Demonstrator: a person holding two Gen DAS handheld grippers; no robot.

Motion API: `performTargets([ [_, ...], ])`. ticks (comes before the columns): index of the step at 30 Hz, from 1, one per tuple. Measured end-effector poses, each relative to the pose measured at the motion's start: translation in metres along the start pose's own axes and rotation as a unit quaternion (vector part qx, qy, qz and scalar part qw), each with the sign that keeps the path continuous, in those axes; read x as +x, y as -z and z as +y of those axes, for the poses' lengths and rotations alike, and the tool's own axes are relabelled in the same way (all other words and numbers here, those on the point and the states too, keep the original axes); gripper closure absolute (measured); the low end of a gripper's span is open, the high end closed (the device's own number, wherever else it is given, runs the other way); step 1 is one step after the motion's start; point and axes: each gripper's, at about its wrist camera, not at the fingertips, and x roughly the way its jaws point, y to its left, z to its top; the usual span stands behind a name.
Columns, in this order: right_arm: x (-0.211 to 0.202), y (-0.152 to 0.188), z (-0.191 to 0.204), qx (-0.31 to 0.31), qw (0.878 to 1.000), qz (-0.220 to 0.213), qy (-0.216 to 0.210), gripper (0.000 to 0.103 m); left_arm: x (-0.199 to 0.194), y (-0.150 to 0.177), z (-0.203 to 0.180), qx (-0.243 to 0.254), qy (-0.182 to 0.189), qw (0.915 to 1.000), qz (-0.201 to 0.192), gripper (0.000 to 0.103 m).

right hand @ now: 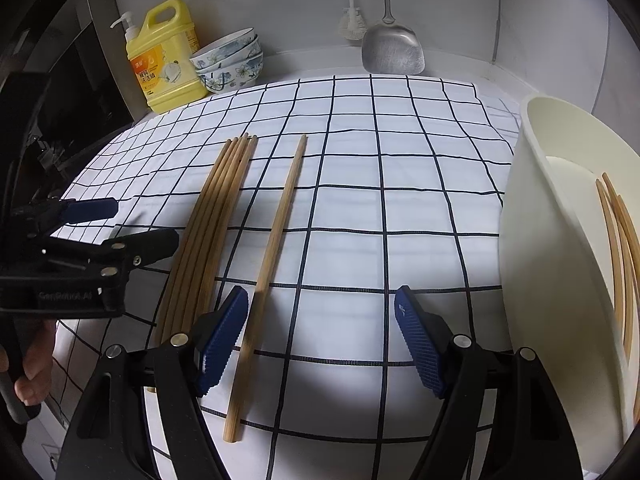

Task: Organize utensils
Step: 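Position both open tools over single chopsticks at the row's edge, then close the right tool on one chopstick while the left tool grasps another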

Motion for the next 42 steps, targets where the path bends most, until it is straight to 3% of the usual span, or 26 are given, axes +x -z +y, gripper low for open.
performTargets([
  [3,0.0,0.0,0.0,0.0,1.0,0.0,0.0,0.031,0.003,-0.002,-0.003,0.002,-0.017,0.9997,0.016,0.006],
  [17,0.0,0.0,0.0,-0.004,1.0,0.0,0.002,0.03,0.015,-0.012,0.001,-0.021,-0.013,0.9982,0.054,0.006],
  [27,0.0,-0.001,0.0,-0.007,1.0,0.0,0.004,0.03,0.013,-0.013,0.001,-0.013,-0.032,0.9979,0.055,0.005],
  [32,0.0,-0.001,0.001,-0.012,1.0,0.001,0.01,0.03,0.016,-0.013,-0.004,0.007,-0.06,0.9969,0.05,0.005],
  [42,0.005,0.0,0.011,-0.038,0.998,0.002,0.043,0.031,0.006,0.009,0.01,-0.007,-0.055,0.9984,0.016,0.006],
])
